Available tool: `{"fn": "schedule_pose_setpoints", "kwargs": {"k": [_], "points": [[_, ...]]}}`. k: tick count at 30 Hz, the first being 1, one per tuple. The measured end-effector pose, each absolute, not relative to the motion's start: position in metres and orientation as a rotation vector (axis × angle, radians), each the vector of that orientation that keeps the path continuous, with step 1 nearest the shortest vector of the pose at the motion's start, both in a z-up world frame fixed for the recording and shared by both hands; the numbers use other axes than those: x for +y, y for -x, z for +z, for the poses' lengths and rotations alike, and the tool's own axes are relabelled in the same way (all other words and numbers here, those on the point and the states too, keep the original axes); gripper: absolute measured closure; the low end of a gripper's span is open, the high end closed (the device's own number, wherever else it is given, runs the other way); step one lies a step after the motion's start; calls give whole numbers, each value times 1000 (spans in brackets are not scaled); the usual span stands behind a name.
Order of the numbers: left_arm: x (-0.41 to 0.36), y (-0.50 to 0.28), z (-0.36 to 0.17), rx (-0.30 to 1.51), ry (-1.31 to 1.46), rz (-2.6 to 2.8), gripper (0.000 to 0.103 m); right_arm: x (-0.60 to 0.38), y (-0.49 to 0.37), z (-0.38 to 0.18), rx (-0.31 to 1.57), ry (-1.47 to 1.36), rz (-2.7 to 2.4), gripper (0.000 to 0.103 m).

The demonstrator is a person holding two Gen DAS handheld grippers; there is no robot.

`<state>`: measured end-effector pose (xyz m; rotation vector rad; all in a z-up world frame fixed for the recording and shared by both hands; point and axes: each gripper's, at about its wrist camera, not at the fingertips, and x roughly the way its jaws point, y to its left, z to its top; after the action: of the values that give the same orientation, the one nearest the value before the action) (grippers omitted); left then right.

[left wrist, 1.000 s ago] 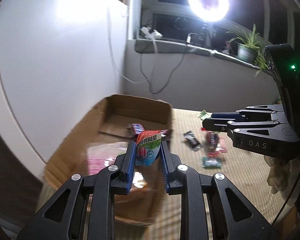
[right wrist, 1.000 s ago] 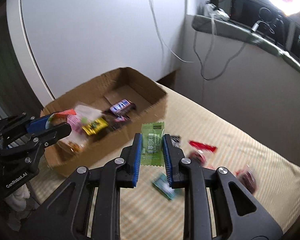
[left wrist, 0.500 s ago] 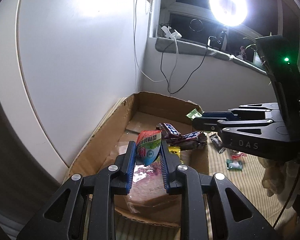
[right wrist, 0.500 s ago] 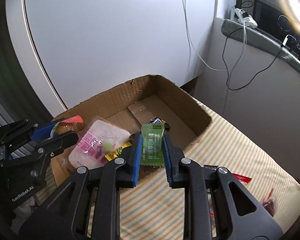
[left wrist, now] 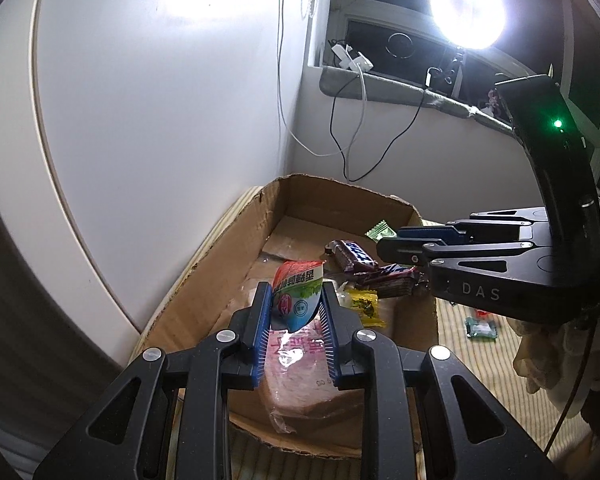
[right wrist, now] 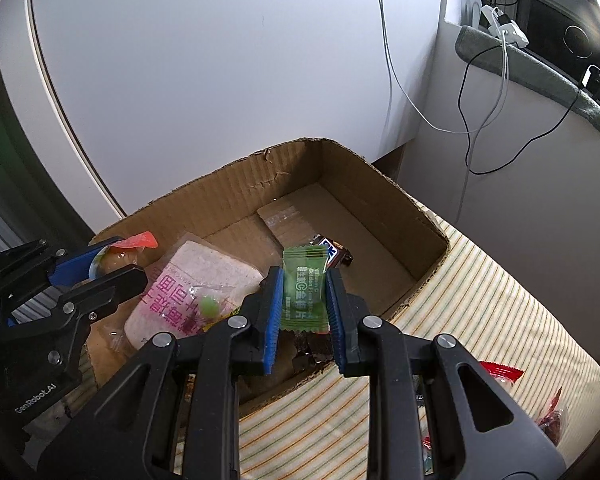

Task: Organize snacks
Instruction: 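Carry the candy ball and green packet over the box and release both, then move both grippers back to the bagged brownies on the bed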

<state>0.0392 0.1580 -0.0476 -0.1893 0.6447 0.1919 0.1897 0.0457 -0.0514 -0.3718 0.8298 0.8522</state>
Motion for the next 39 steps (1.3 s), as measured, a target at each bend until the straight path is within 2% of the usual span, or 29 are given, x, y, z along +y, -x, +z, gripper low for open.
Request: {"fn": "schedule_pose_setpoints", "kwargs": {"k": [4,7,8,9,11,12,17,36,39], "points": [[158,-40,-48,645,191,199,81,47,-190,-52,826,373,853,80],[158,-40,-48,643,192,207,70,47,-190,-52,824,380,853,78],[158,-39,-47,641,193,208,65,47,-189,-52,821,383,850,70],[158,-39,-47,639,194,208,64,47,-189,-52,816,384,846,58],[157,-39,-46,637,191,208,63,45,-188,-49,801,380,838,46],[156,-38,-46,636,189,207,62,43,-188,-48,793,378,836,44],[151,-35,-42,628,180,203,62,38,-185,-41,777,385,827,38],[98,-31,-26,608,146,115,62,-60,-189,-20,716,297,707,37],[82,-34,-26,615,139,85,62,-84,-193,-20,736,288,682,29]]}}
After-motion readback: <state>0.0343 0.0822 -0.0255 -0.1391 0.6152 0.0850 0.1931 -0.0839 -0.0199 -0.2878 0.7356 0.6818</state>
